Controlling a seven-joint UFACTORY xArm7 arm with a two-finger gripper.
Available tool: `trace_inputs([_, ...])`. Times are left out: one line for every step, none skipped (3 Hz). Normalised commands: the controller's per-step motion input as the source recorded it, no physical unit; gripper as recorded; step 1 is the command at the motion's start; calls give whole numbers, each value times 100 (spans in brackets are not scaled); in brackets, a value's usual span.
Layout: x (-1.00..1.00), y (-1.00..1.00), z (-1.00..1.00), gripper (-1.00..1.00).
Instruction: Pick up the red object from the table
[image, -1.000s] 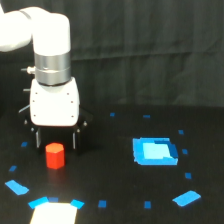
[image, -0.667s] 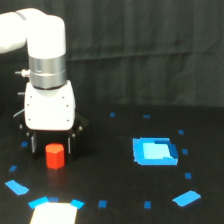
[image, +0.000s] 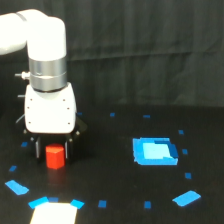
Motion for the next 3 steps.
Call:
trace_inputs([50,20,38,-84])
trace_inputs([73,28,73,-100])
trace_inputs([62,28,100,-100])
